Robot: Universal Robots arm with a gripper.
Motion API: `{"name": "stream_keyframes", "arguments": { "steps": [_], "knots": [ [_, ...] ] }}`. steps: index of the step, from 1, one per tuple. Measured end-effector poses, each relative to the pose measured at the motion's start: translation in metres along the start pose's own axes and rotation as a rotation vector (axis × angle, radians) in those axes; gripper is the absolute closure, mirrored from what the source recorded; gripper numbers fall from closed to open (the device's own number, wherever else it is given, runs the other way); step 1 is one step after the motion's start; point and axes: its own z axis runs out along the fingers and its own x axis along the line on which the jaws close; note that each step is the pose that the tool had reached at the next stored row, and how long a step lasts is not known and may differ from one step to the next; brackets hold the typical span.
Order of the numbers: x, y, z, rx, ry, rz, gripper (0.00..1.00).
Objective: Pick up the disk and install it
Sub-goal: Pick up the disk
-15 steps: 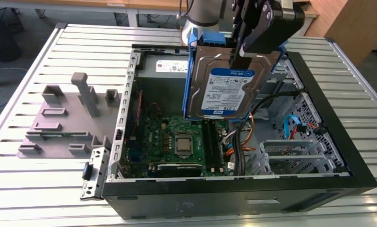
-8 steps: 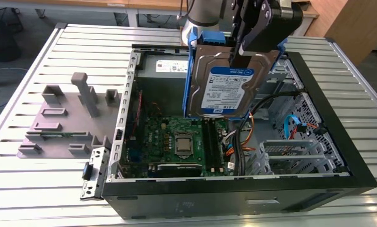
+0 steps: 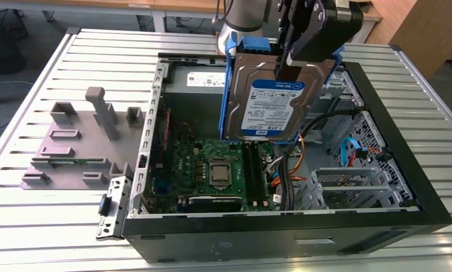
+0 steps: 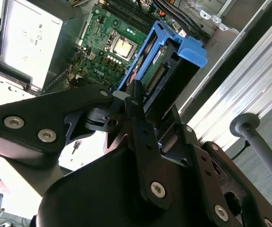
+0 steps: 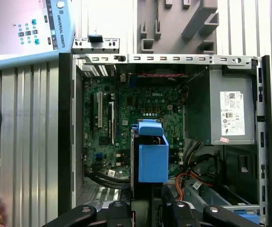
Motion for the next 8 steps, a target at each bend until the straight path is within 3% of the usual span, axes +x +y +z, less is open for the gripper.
{"name": "stream_keyframes", "arguments": {
  "steps": [8],
  "knots": [
    [-0.0011,0.0001,0.0000,0.0000,0.0001,0.000,0.65]
  ]
}}
